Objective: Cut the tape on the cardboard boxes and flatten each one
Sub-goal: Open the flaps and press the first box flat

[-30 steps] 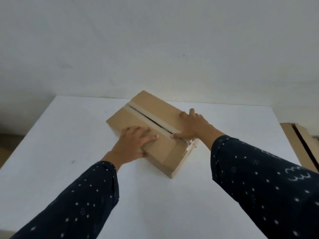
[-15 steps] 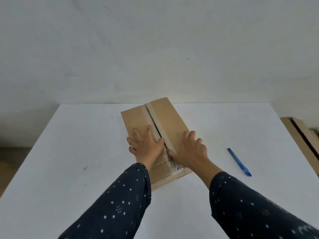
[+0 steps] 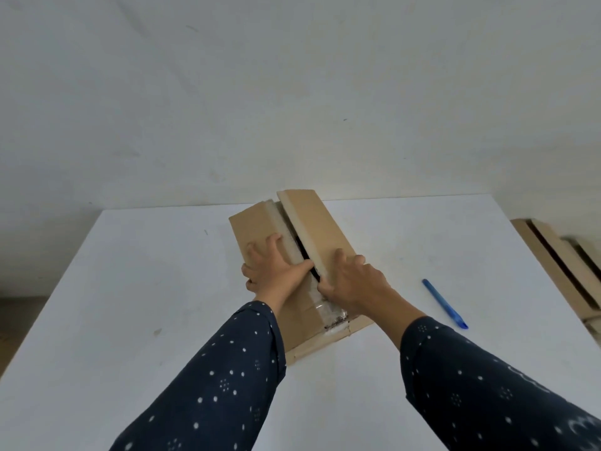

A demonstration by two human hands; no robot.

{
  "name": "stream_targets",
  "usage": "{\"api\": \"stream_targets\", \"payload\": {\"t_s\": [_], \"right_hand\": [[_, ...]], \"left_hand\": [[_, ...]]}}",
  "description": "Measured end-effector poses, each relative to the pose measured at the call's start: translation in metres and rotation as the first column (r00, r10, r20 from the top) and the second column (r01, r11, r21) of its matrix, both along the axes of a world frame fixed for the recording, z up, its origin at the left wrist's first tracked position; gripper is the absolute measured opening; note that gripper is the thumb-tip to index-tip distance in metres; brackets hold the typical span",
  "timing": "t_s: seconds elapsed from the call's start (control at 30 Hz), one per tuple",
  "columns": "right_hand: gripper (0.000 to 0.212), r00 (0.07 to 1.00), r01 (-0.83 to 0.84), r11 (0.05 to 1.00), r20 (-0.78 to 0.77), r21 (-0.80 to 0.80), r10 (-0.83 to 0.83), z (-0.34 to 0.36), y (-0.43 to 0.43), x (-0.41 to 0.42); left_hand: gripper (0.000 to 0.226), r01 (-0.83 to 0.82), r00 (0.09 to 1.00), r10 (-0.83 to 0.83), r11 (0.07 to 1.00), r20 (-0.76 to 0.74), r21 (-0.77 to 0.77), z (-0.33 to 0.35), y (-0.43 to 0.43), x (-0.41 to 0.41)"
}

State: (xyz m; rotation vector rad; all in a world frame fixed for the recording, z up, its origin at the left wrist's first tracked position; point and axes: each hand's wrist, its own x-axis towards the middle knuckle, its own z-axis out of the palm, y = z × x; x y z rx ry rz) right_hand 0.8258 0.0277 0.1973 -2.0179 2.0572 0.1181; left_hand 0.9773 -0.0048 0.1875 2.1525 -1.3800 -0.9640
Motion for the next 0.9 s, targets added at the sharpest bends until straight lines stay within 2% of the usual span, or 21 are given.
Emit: {"api": "stream_targets", "payload": {"t_s": [0.13,0.23,0.33,0.4,0.47,0.57,0.67,0.77,0.83,0.9], "right_hand": [[0.066,0.984,-0.074,0.993,0.168,0.095,0.057,0.015,-0.007,-0.019],[0.057,0.961,-0.093,0.977,0.275,0.192,0.037,0.039,-0.012,-0.043],[0.044,0.935,-0.048,0.986,0.354,0.162,-0.013,0.056,-0.019,-0.057],[0.043,0.931,-0.006,0.995,0.364,0.101,-0.031,0.060,-0.024,-0.061],[0.050,0.935,0.075,0.997,0.347,0.030,-0.081,0.060,-0.025,-0.067],[0.064,0.925,0.217,0.976,0.320,-0.010,-0.203,0.048,-0.022,-0.083],[0.067,0.941,0.307,0.951,0.161,-0.029,-0.299,0.038,-0.019,-0.093],[0.063,0.975,0.211,0.977,-0.056,-0.042,-0.213,0.019,-0.012,-0.096],[0.059,0.992,0.044,0.996,-0.111,-0.079,-0.052,0.004,-0.006,-0.094],[0.060,0.977,-0.178,0.979,-0.137,-0.101,0.163,-0.004,0.000,-0.082]], "left_hand": [[0.074,-0.045,0.990,0.035,0.997,-0.136,-0.068,0.005,0.004,0.008],[0.063,-0.129,0.913,0.058,0.980,-0.403,-0.152,0.013,0.007,0.020],[0.062,-0.210,0.798,0.060,0.960,-0.600,-0.183,0.025,0.009,0.033],[0.051,-0.241,0.783,0.087,0.955,-0.616,-0.172,0.031,0.012,0.044],[0.035,-0.271,0.817,0.129,0.946,-0.562,-0.178,0.035,0.016,0.061],[0.026,-0.259,0.872,0.150,0.949,-0.467,-0.180,0.036,0.015,0.096],[0.025,-0.227,0.920,0.201,0.973,-0.335,-0.038,0.032,0.016,0.129],[0.049,-0.212,0.974,0.217,0.974,-0.065,0.078,0.023,0.023,0.138],[0.069,-0.154,0.980,0.139,0.983,0.145,0.103,0.016,0.031,0.129],[0.069,-0.050,0.958,0.023,0.995,0.286,0.088,0.004,0.038,0.113]]}}
